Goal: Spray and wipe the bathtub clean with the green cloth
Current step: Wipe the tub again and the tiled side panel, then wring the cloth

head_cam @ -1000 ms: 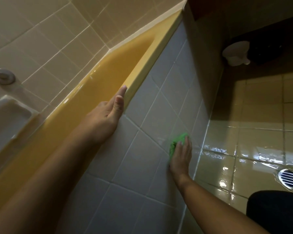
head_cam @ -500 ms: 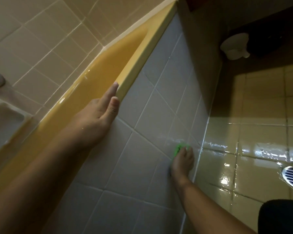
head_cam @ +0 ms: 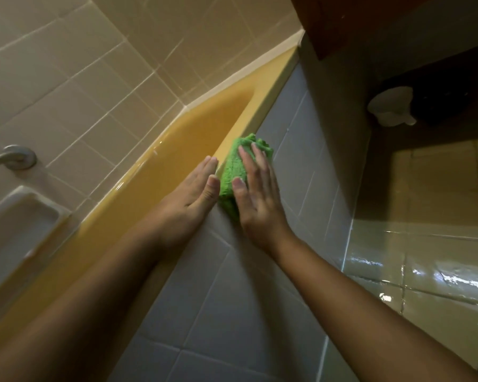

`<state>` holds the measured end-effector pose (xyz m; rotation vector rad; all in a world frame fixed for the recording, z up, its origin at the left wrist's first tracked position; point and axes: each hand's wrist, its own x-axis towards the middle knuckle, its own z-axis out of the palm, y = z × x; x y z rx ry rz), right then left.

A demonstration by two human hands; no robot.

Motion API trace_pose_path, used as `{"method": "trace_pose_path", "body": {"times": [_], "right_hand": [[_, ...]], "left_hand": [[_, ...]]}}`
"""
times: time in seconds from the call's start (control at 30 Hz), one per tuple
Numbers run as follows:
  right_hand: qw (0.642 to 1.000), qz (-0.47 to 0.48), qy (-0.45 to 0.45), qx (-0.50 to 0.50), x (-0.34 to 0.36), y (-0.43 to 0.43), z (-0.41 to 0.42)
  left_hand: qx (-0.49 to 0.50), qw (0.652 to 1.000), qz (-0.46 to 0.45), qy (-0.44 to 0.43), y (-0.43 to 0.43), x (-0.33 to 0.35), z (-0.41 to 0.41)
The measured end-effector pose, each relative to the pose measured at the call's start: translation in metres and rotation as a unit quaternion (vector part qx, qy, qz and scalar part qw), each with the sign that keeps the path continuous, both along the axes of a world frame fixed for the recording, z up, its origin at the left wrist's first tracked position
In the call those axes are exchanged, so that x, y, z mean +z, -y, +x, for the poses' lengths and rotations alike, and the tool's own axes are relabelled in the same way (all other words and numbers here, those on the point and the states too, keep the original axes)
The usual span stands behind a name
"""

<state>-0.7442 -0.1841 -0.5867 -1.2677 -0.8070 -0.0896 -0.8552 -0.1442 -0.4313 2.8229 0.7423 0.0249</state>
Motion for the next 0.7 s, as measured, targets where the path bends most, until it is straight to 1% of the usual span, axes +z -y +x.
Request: {"method": "trace_pose_path", "body": {"times": [0.03, 0.1, 0.17, 0.3, 0.47, 0.53, 0.63, 0.7], "right_hand": [[1.000, 0.000, -0.021, -0.004, -0.011, -0.003, 0.006], [0.993, -0.006, -0.116, -0.006, -0.041, -0.008, 0.008], [0.978, -0.022, -0.209, -0.009, -0.080, -0.012, 0.006], [0.943, -0.068, -0.326, -0.016, -0.162, -0.007, -0.003], [0.874, -0.146, -0.463, -0.008, -0.245, 0.002, -0.022], [0.837, -0.177, -0.518, -0.005, -0.274, 0.002, -0.029], [0.788, -0.184, -0.587, -0.012, -0.294, -0.007, -0.033], [0.758, -0.182, -0.626, -0.036, -0.294, -0.020, -0.029]], "left_hand": [[0.000, 1.000, 0.003, 0.000, -0.001, 0.000, 0.003], [0.004, 1.000, 0.002, -0.001, -0.002, 0.000, 0.009], [0.005, 1.000, 0.005, -0.006, -0.002, -0.001, 0.013], [0.007, 1.000, 0.009, -0.011, -0.002, -0.001, 0.016], [0.006, 1.000, 0.020, -0.004, 0.001, -0.001, 0.019], [0.005, 1.000, 0.027, -0.006, 0.003, -0.002, 0.020], [0.005, 0.999, 0.032, -0.010, 0.006, -0.001, 0.020], [0.003, 0.999, 0.039, -0.015, 0.006, -0.001, 0.021]]}}
